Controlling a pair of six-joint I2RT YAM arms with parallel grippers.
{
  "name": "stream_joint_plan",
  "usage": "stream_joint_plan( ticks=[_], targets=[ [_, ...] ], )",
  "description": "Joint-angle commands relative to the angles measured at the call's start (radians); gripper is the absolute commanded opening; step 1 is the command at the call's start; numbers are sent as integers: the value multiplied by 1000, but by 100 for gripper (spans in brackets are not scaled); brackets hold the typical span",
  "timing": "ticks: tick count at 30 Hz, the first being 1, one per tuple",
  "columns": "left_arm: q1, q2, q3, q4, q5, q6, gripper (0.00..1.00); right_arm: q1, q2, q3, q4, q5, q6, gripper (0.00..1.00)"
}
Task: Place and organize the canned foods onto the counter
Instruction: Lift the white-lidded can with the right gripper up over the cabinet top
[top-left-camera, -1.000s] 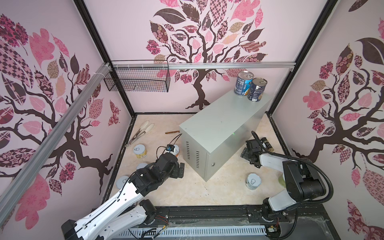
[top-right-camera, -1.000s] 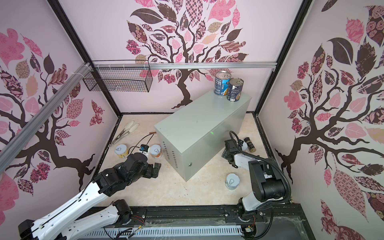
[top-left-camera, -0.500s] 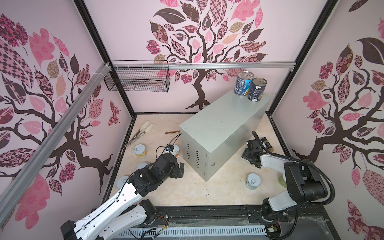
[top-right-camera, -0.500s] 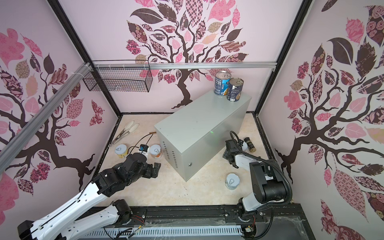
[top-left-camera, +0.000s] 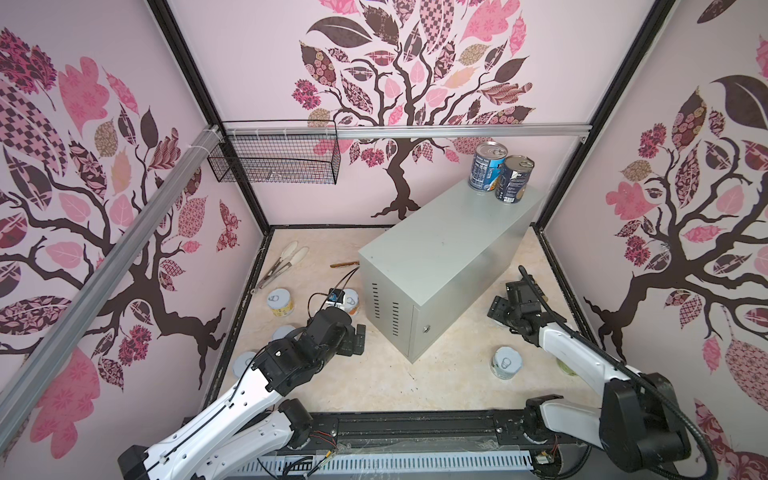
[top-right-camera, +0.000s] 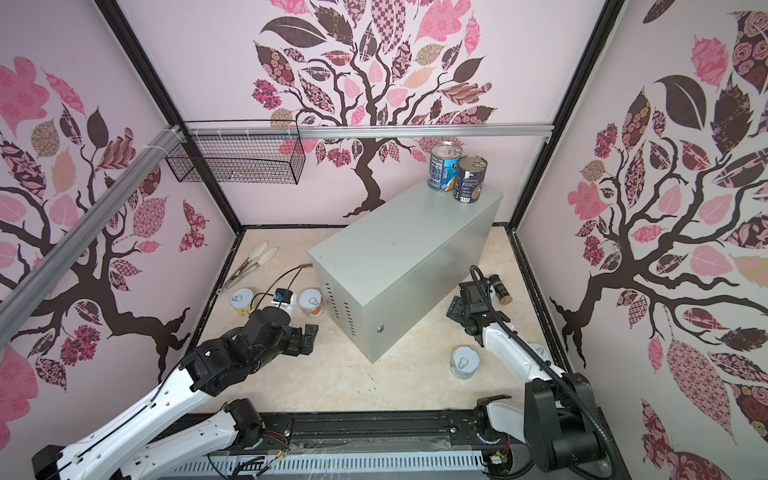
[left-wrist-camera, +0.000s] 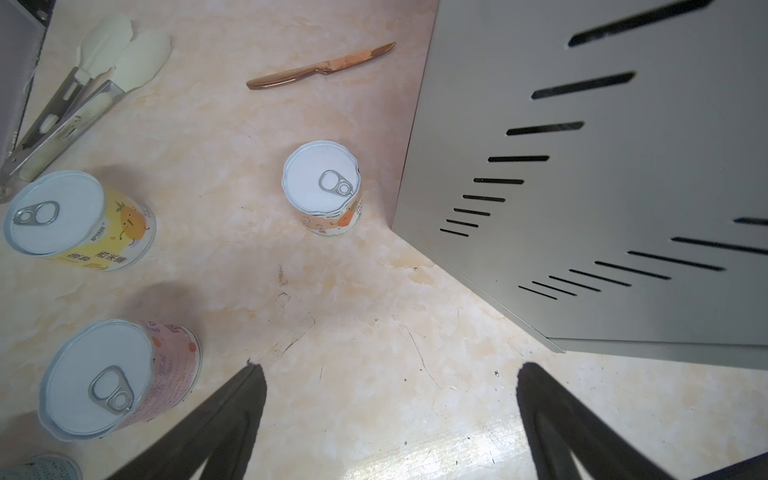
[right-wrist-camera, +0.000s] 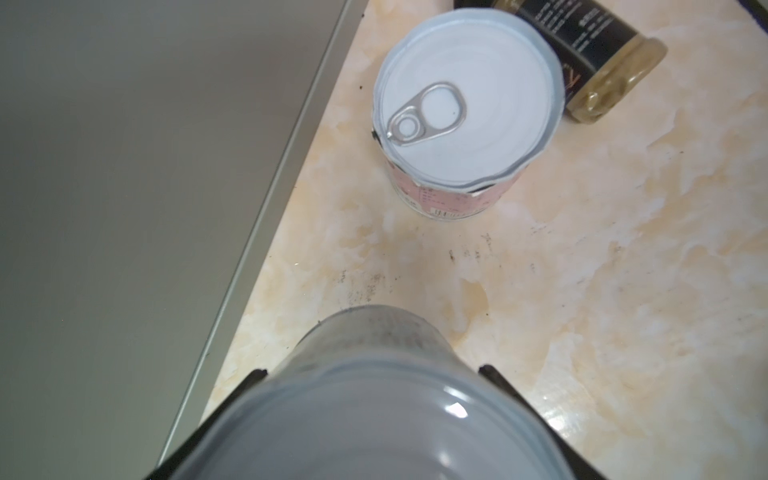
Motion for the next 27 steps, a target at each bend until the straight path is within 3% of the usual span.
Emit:
stream_joint_plan(
  ticks=[1,7,15,27],
  targets=[
    [5,-16,6,-22,-33,-23,98,-1,-93,47,-79,-48,-13,61],
    [5,-57,56,-79,-31,-27,98,0,-246,118,-213,-115,-18,60],
    [5,-74,193,-172,96,60,98,5,-378,293,-400,-189,-82,58],
    [4,-23,446,-260,56,125,98,5,-326,702,-586,-315,-220,58]
  ],
)
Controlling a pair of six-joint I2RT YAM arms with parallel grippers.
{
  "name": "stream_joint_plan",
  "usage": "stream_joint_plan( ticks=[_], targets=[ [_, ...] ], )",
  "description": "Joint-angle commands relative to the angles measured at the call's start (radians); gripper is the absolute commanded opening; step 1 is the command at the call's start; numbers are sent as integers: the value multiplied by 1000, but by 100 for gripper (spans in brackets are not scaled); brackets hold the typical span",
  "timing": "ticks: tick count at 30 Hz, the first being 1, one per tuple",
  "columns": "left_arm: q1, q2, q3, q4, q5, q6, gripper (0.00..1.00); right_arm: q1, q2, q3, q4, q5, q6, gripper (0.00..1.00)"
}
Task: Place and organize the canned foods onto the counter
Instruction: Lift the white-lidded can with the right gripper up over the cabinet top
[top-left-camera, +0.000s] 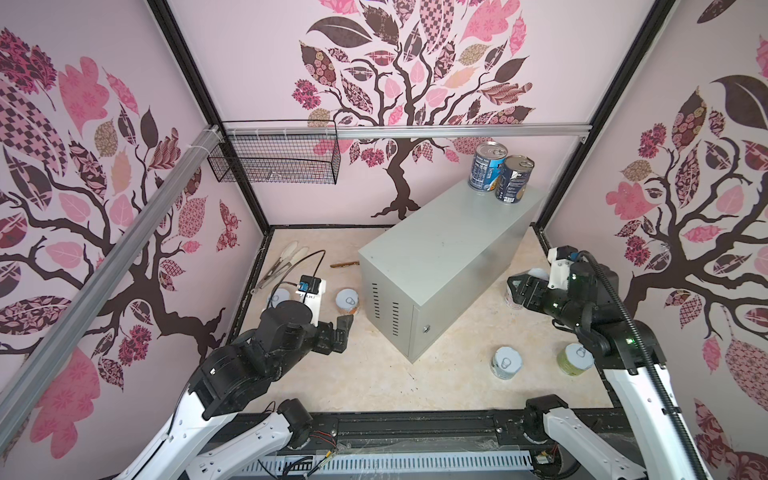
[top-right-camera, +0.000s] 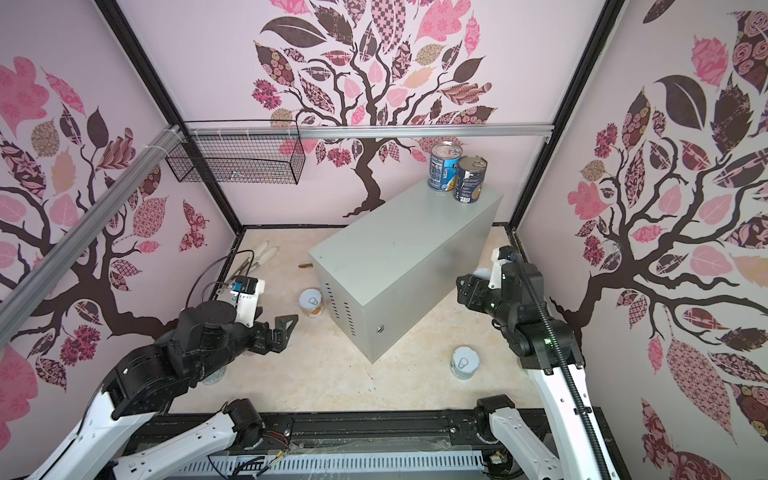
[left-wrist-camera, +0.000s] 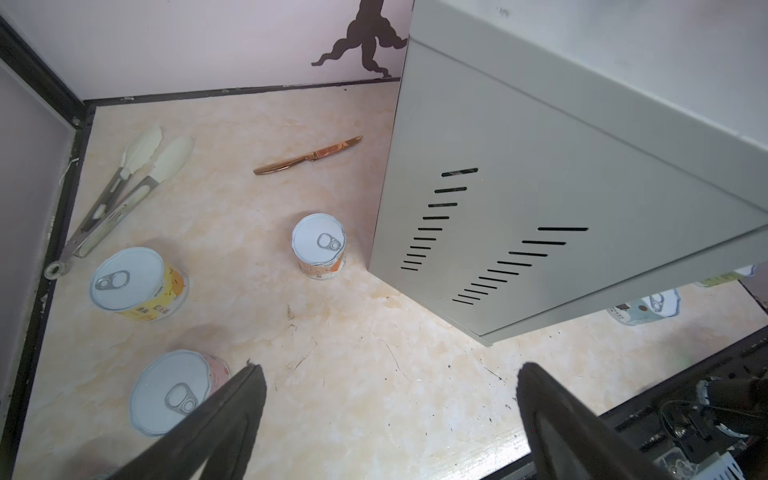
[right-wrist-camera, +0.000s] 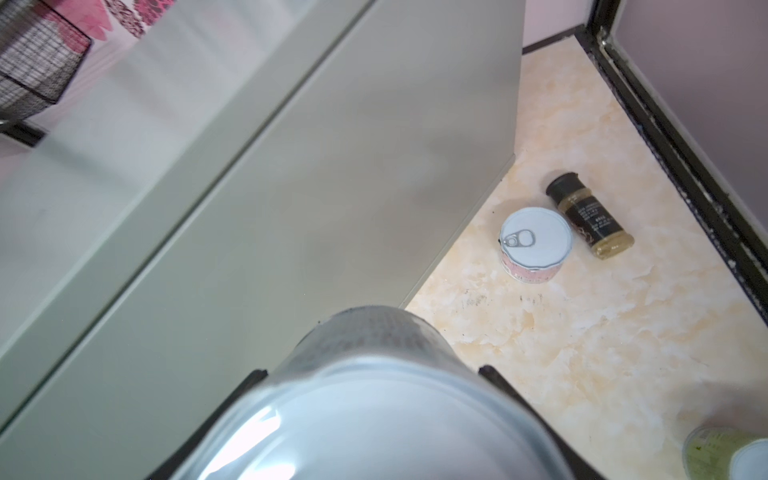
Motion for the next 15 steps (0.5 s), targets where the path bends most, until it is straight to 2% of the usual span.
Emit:
stream_joint_plan(
  ticks=[1,8,15],
  targets=[
    [4,40,81,-19,4,31,98,3,22,132,-16,-55,-61,58],
    [4,96,171,-3,10,63,98,3,159,406,-96,-43,-124,57],
    [4,126,192,7,-7,101,98,3,303,642,-146,-52,-148,57]
  ],
)
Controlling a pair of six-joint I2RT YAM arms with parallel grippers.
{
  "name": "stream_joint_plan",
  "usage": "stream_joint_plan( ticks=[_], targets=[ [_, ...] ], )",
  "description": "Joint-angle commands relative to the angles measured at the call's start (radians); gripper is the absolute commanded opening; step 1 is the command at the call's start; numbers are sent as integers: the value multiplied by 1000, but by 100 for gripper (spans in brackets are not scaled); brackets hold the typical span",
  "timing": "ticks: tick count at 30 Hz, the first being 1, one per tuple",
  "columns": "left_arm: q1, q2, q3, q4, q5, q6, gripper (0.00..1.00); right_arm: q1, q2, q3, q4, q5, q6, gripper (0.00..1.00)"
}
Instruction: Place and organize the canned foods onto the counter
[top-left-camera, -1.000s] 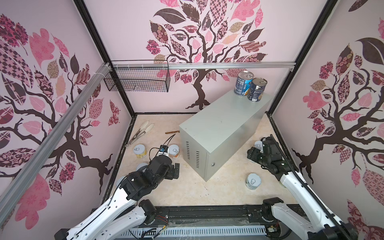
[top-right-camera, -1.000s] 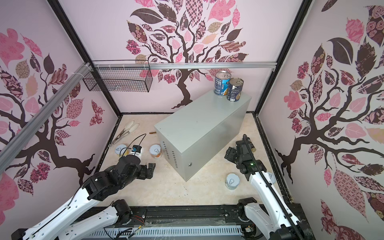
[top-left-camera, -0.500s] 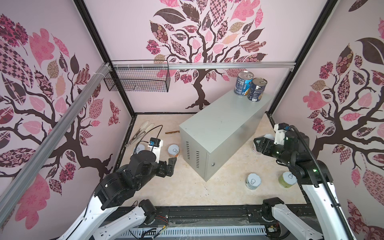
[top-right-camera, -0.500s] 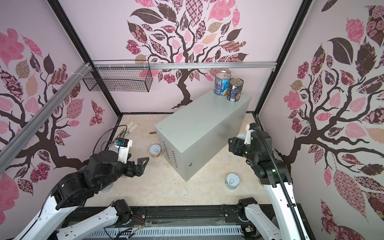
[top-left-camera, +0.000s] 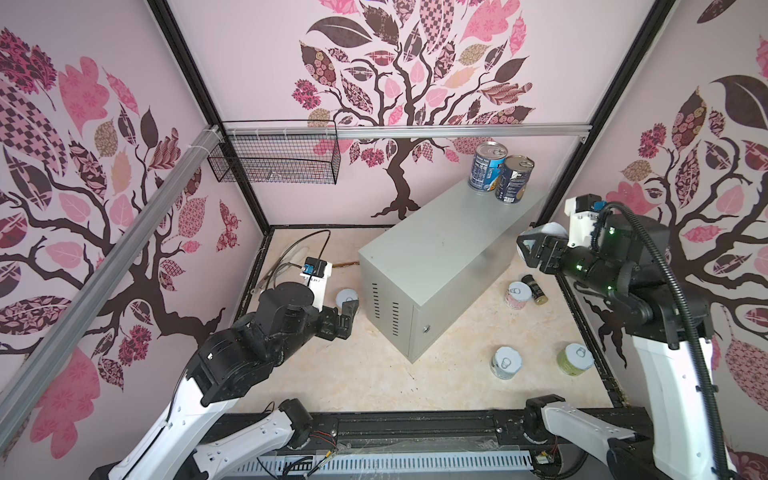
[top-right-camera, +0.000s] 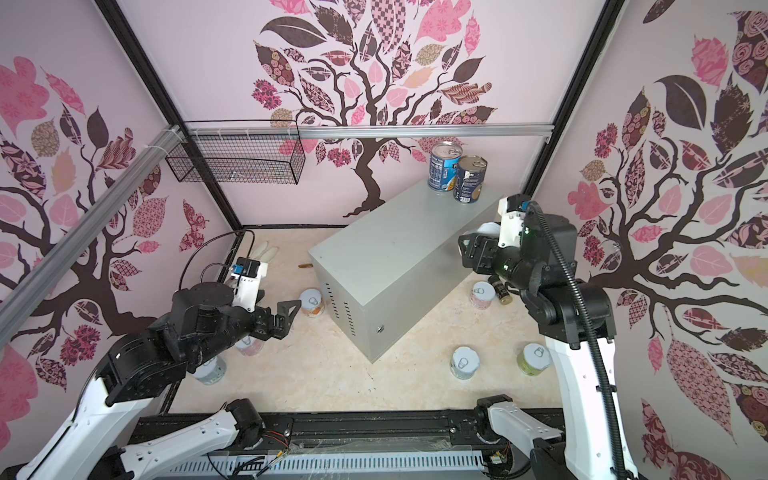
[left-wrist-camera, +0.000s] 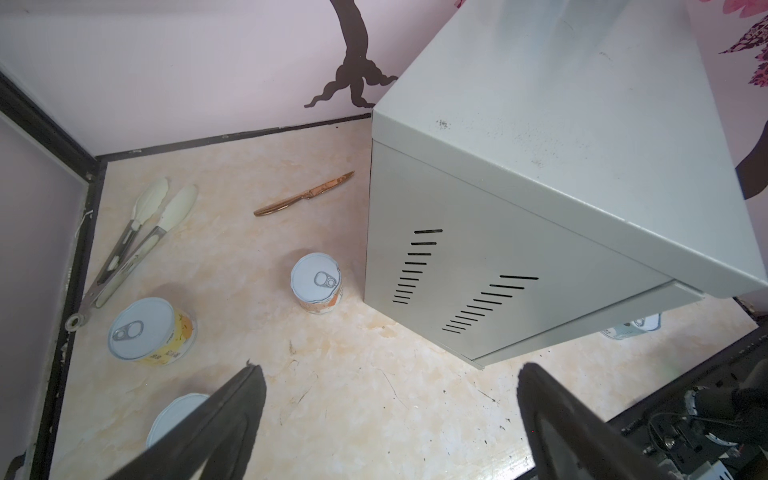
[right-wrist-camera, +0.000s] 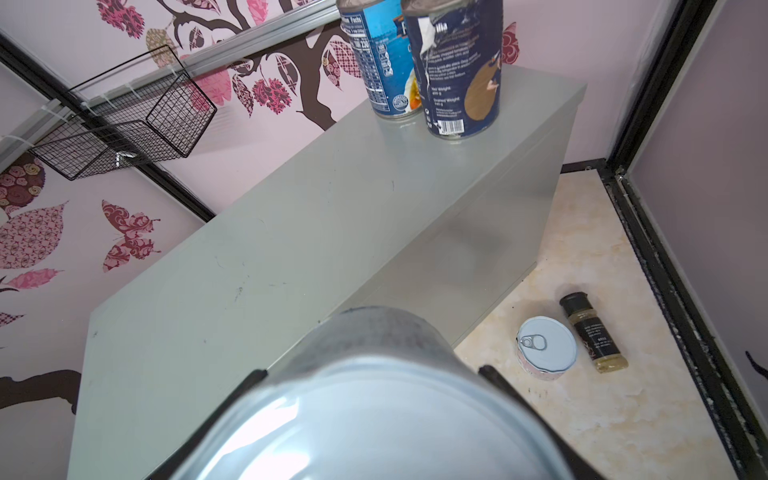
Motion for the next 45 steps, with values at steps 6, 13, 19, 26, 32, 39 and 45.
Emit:
stream_joint_plan(
  ticks=[6,13,19,26,32,39,45],
  targets=[
    [4,24,-26,59,-6,38,98,15,128,187,23,-27,-18,55],
    [4,40,-86,117,4,48,98,146,270,296,15,80,-47,55],
    [4,16,-140,154,5,48,98,155,368,360,28,66,-57,55],
    [6,-24,-238,190,-3,29,98,189,497,440,18,79,-80,55],
    [6,-65,-317,223,10,5,98,221,641,597,-26,154,-65,55],
    [6,-81,-399,262,-6,-6,98,237,779,727,-49,263,-25,55],
    [6,-112,-447,284,-12,3,98,252,840,743,-17,341,11,56]
  ],
)
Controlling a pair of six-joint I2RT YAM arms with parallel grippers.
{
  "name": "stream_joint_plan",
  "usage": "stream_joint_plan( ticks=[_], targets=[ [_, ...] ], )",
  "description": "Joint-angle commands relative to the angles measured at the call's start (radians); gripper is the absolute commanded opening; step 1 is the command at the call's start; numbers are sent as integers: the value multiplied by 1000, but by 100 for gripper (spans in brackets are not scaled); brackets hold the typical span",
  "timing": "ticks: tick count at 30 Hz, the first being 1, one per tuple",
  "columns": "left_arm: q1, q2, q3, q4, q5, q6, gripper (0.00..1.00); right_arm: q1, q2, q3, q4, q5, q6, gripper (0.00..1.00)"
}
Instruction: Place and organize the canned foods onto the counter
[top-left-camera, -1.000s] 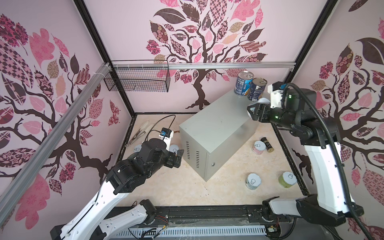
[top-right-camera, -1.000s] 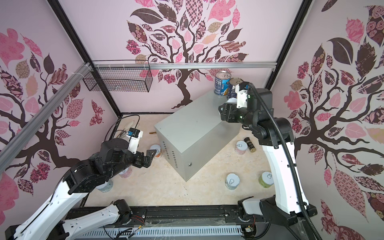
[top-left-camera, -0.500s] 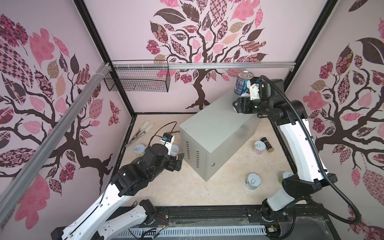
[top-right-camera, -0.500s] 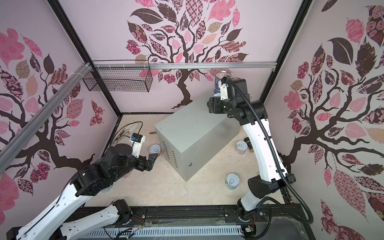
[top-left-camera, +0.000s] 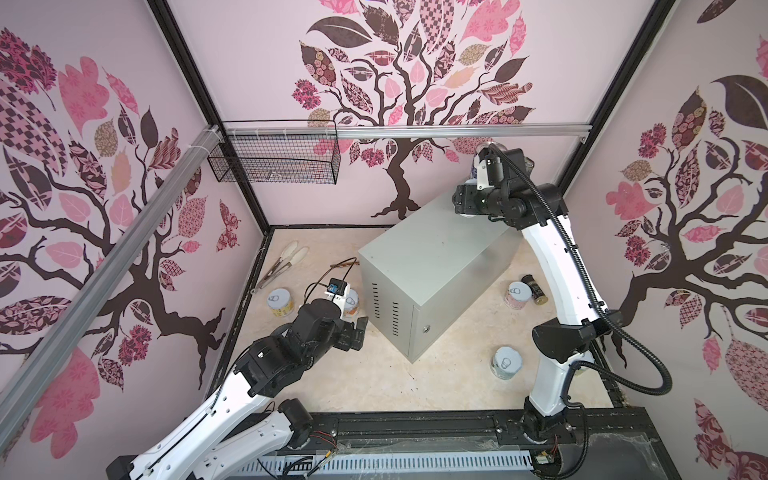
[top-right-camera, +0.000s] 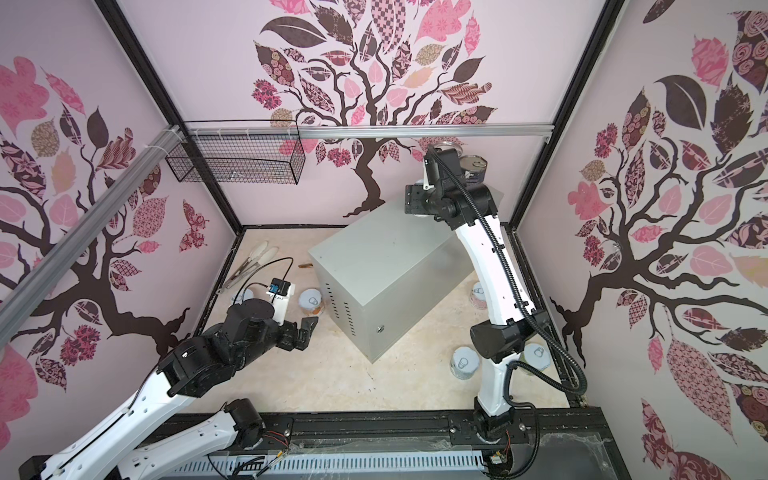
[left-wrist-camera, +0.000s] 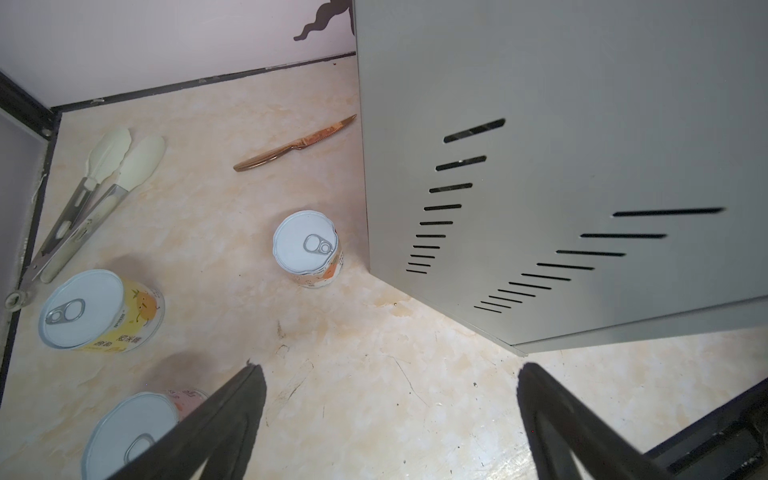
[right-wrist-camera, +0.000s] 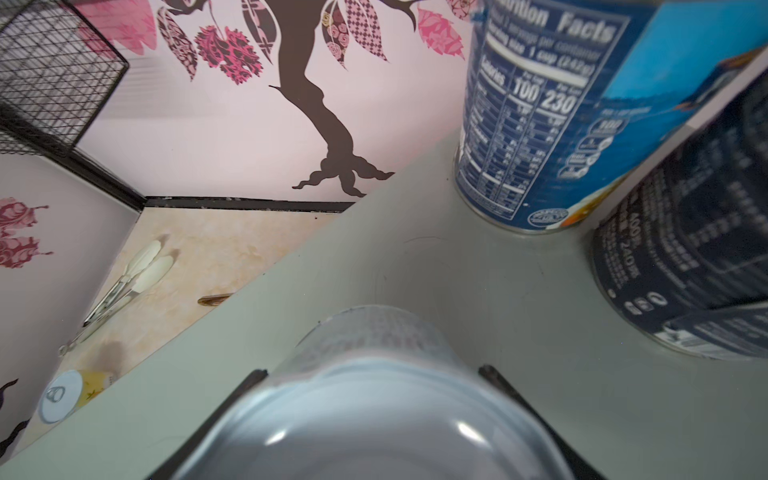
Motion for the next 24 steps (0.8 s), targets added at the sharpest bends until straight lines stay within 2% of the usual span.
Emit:
stream_joint_plan(
  ticks=[1,13,24],
  targets=[
    [4,-30,-42,43,-9,1,98,15,40,61,59,75,31,57],
    [4,-58,-79,57,8,4,98,15,143,125,76,149,25,58],
    [4,-63,-84,59,17,4,98,16,165,126,81,179,14,80]
  ],
)
